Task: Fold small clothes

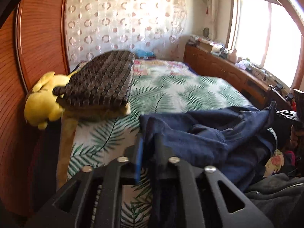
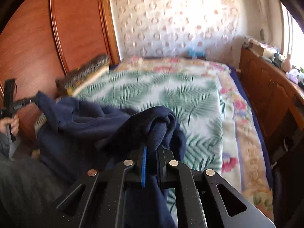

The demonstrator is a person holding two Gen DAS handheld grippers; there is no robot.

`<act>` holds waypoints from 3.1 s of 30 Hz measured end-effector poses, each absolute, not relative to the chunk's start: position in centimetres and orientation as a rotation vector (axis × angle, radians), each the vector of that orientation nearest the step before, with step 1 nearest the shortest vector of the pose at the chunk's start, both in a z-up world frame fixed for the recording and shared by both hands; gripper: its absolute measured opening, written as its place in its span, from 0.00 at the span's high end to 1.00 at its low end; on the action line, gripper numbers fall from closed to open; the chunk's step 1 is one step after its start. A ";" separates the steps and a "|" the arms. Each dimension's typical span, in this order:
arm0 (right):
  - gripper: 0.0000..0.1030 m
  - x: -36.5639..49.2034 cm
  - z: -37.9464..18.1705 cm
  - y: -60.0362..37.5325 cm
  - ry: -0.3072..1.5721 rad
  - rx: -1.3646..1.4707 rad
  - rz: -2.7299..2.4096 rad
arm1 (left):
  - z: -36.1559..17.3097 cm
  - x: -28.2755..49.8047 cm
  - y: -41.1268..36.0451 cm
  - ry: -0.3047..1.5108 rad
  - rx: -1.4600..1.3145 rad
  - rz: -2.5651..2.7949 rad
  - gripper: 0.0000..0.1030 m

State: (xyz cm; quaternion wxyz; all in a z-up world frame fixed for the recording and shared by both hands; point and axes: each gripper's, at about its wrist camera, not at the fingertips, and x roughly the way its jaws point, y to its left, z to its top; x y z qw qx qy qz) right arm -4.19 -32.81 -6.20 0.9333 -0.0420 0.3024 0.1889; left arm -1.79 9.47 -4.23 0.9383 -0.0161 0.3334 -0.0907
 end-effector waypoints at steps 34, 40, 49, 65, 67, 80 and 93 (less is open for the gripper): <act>0.54 6.8 -6.3 -30.9 0.757 -0.004 0.376 | -10.2 10.5 7.7 0.890 0.042 -0.193 0.18; 0.87 7.4 -6.4 -30.7 0.735 -0.025 0.369 | -11.1 10.1 7.6 0.911 0.035 -0.184 0.18; 0.95 5.2 -5.5 -33.1 0.578 0.057 0.279 | -11.6 9.9 7.6 0.907 0.036 -0.184 0.18; 0.91 6.8 -6.0 -33.3 0.647 0.012 0.253 | -9.4 11.1 7.8 0.886 0.027 -0.223 0.47; 0.91 6.8 -6.0 -33.3 0.644 0.005 0.261 | -9.4 11.5 7.6 0.893 0.025 -0.224 0.47; 0.80 8.6 -7.9 -32.9 0.716 0.014 0.305 | -9.8 10.6 7.1 0.902 0.008 -0.287 0.89; 0.72 8.8 -8.0 -32.3 0.726 -0.025 0.279 | -8.7 9.2 8.4 0.864 0.029 -0.227 0.80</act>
